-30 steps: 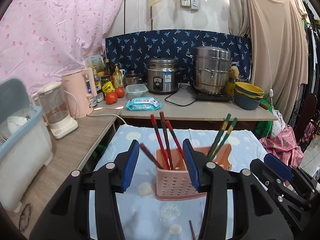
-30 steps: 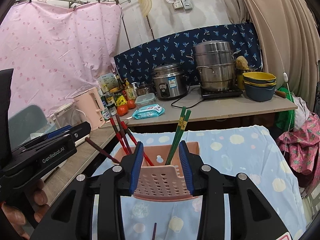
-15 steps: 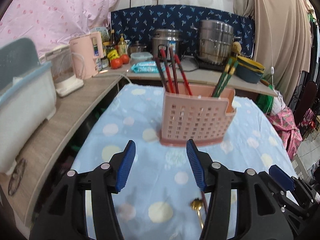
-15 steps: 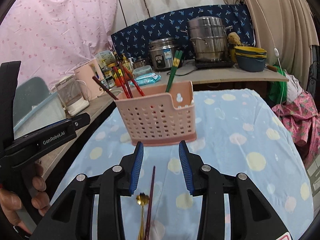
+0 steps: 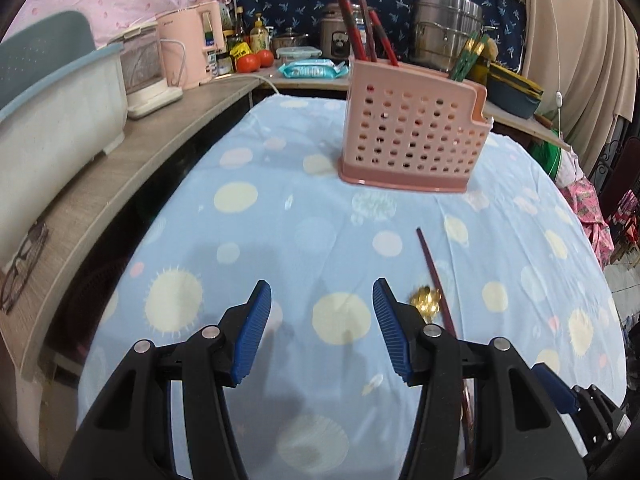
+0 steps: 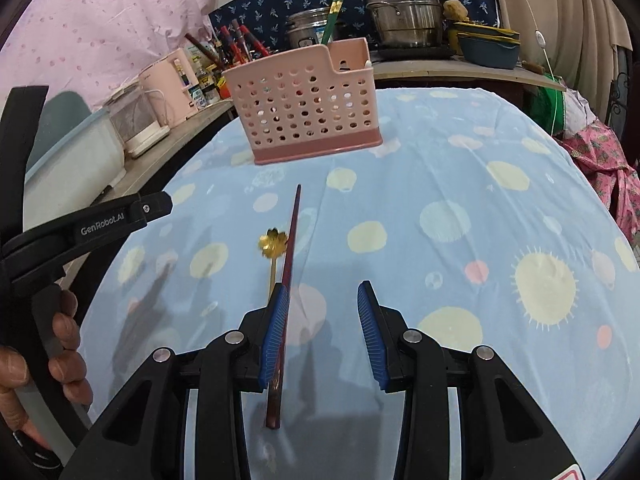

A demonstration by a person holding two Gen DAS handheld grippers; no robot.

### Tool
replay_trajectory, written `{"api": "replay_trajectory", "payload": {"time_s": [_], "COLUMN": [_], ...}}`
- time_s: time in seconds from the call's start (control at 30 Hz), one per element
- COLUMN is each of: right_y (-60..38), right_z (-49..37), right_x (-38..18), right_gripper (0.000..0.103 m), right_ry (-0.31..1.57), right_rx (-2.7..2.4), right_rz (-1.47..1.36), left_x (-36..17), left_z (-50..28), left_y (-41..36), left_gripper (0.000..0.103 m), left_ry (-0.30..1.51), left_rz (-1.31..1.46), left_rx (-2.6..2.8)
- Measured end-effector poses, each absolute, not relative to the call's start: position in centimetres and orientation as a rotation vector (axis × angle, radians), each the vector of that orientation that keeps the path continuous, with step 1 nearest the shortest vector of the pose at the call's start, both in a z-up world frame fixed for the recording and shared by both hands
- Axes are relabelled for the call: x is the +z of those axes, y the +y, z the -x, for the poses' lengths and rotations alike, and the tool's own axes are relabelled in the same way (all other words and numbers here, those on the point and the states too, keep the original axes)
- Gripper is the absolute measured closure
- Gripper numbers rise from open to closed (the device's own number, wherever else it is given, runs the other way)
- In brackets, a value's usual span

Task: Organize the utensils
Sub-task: 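Move both open tools back toward the dark-red chopstick and gold spoon, then close the right tool on the dark-red chopstick's thick end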

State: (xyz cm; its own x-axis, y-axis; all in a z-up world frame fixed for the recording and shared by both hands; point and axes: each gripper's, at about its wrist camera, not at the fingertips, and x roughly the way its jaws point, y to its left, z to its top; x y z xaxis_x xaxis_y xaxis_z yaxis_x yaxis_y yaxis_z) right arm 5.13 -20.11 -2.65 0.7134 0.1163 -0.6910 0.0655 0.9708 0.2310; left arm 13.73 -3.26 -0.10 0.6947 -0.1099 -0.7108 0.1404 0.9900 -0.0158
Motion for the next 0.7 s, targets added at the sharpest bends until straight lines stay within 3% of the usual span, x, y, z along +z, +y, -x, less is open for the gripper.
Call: {"api": "replay_trajectory", "payload": {"time_s": [0.47, 0.7], "right_y": [-16.2, -16.4], "right_z": [-3.1, -3.0], "right_x": [-5.0, -5.5], "right_gripper": [0.070, 0.079], "right_ry": [0.816, 0.833], "right_rx": [0.075, 0.060], "right_rz": [-0.142, -0.140], "left_x": [-2.4, -2.8], "left_z": [-12.0, -11.6], "left_y": [-2.9, -2.8], "left_gripper": [0.053, 0.053], "left_ry": [0.855, 0.868], "left_rz": [-0.041, -0.042], "left_rx": [-0.132, -0.135]}}
